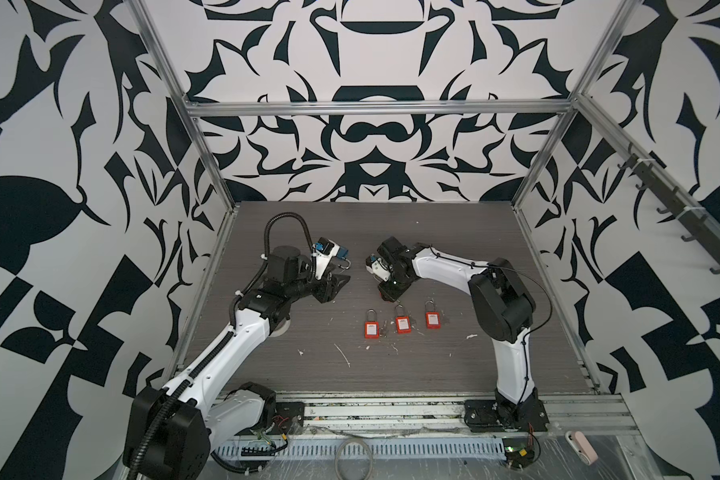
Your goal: Lock with the key
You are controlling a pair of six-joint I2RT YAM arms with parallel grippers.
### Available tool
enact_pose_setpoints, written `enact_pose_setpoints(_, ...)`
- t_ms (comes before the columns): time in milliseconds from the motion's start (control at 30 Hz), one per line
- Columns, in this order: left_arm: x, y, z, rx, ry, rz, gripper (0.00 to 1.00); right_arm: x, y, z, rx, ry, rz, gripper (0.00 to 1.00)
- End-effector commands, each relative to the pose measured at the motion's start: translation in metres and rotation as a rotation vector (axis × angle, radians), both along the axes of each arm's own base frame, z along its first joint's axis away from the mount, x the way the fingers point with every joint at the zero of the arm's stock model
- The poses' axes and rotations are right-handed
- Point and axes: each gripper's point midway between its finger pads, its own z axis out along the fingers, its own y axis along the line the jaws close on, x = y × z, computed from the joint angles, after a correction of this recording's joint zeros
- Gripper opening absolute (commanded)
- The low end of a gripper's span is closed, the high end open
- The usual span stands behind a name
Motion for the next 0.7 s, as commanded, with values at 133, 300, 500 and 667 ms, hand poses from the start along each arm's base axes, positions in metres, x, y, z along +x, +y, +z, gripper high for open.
enact_pose_setpoints(133, 0.001, 0.0, 0.025, 0.063, -0.138, -0.069, 0.61, -0.006, 0.025, 0.108, 0.19, -0.246, 0.33, 0.25)
enact_pose_setpoints(300, -0.014, -0.014, 0.032, 0.069, -0.217, -0.249, 0.62, -0.031, 0.023, 0.149, 0.258, -0.294, 0.528, 0.25)
enact_pose_setpoints(500, -0.029, -0.03, 0.036, 0.083, -0.342, -0.471, 0.61, -0.063, 0.018, 0.183, 0.327, -0.286, 0.663, 0.23)
enact_pose_setpoints(667, -0.036, -0.04, 0.033, 0.072, -0.334, -0.604, 0.57, -0.078, 0.012, 0.196, 0.348, -0.285, 0.687, 0.21)
